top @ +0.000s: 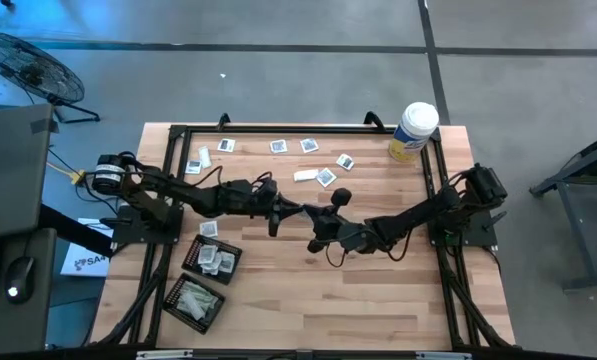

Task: Pick & Place First Aid Supplies
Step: Put the towelette pack into the top black bin

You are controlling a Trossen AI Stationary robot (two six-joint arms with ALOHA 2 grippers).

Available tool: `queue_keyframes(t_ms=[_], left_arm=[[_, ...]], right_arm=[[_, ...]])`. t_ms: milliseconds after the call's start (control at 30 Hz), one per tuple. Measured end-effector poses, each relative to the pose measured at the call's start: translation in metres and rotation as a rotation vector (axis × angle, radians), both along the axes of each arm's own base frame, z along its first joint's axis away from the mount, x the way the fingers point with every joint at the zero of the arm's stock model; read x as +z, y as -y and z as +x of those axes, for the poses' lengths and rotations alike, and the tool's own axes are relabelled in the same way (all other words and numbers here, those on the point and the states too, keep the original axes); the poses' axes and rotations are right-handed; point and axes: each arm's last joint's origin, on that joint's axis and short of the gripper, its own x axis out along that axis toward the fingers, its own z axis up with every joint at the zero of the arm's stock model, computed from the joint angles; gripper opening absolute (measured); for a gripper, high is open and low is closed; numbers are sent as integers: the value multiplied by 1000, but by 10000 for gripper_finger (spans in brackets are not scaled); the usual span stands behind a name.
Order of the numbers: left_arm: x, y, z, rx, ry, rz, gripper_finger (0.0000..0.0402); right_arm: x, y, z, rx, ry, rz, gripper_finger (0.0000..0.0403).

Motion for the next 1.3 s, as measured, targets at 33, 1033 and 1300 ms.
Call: queue_keyframes(t_ms=[33, 1033, 1300], left_arm=[[-1, 0, 0, -1, -7, 13, 10], [65, 118, -35, -42, -544, 952, 0], [107, 149, -98, -124, -918, 816, 0]], right_arm=[[0, 0, 0, 2, 1, 1, 4], [32, -15, -10, 547, 79, 420, 115], [33, -18, -10, 557, 87, 406, 114]])
